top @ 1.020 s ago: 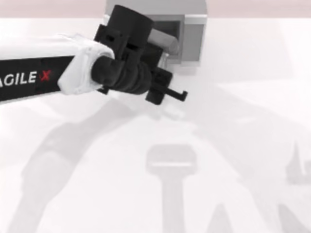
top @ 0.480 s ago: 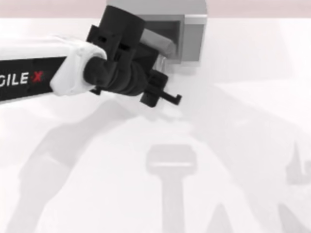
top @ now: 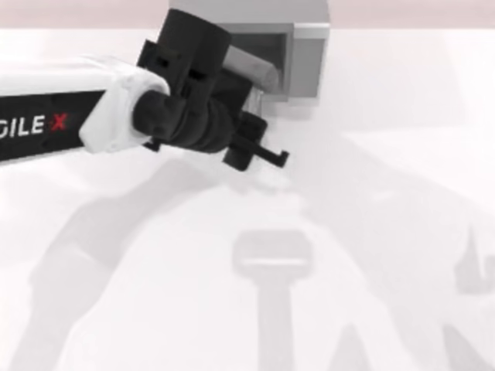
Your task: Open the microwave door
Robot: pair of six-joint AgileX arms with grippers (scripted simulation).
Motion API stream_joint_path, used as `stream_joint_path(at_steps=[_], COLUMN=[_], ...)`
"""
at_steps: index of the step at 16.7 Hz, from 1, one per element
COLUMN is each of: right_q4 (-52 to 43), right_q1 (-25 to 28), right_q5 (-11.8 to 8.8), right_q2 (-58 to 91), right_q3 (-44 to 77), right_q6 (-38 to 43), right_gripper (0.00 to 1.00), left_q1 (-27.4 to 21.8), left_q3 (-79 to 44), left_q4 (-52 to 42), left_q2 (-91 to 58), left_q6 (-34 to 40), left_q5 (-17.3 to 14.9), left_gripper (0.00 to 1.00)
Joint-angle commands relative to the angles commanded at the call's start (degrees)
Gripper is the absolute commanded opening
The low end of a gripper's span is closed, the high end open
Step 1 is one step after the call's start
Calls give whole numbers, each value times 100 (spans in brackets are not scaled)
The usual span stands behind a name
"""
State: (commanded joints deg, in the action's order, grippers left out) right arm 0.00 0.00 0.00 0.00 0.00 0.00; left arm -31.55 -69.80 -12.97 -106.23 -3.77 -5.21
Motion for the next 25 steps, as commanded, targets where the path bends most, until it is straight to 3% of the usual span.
stream_joint_path(at_steps=[16,25], right_q4=[0,0], right_q1=[0,0], right_q5=[0,0], right_q2=[0,0], right_q3=[0,0], right_q6=[0,0], right_gripper=[100,100], left_q1=[0,121], left_q3=[0,137], left_q4=[0,-8], left_q2=[0,110], left_q6=[0,-300], left_q5=[0,-254], left_gripper=[0,0])
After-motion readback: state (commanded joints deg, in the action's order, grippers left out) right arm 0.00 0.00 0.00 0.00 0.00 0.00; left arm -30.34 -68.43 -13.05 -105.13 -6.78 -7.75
